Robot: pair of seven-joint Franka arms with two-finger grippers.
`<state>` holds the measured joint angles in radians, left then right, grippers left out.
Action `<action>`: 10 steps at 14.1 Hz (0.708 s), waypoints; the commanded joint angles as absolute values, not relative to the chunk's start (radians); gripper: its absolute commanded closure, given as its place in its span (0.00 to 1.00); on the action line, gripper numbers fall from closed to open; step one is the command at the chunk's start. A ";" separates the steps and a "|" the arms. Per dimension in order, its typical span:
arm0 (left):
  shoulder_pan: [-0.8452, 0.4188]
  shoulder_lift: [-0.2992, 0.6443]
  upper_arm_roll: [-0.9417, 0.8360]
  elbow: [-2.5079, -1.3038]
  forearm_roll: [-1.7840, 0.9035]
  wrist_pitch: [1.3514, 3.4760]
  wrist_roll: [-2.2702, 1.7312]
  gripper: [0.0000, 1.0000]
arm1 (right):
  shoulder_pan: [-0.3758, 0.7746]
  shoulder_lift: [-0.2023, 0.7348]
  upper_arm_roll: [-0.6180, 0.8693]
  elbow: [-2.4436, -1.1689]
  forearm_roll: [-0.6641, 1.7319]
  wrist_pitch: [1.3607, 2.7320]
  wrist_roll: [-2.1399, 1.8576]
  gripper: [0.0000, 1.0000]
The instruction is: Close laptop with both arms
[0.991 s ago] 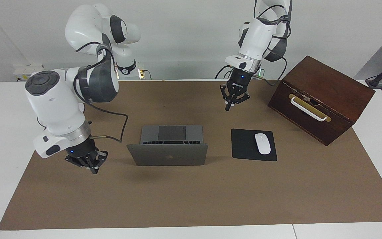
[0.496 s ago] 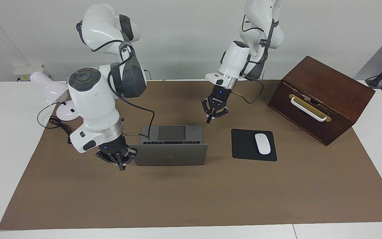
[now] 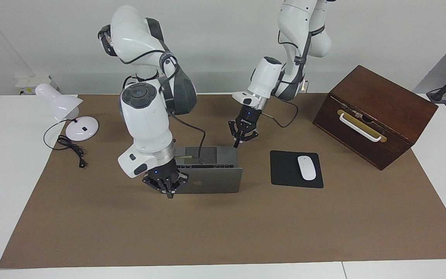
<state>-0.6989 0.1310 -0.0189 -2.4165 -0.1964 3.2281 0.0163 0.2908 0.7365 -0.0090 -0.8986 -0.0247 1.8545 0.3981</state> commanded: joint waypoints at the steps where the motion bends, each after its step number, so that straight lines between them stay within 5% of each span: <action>1: -0.726 0.181 -0.003 -2.424 -0.204 3.287 0.048 1.00 | 0.298 0.689 -0.006 -1.004 -0.034 1.900 0.420 1.00; 10: -0.759 0.304 -0.005 -2.422 -0.204 3.432 0.048 1.00 | 0.301 0.655 -0.002 -1.068 0.000 1.904 0.443 1.00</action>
<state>-0.7381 0.2887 -0.0199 -2.4169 -0.1962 3.3935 0.0320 0.2996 0.6947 -0.0036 -1.0076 -0.0183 1.8843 0.4222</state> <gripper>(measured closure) 0.991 0.991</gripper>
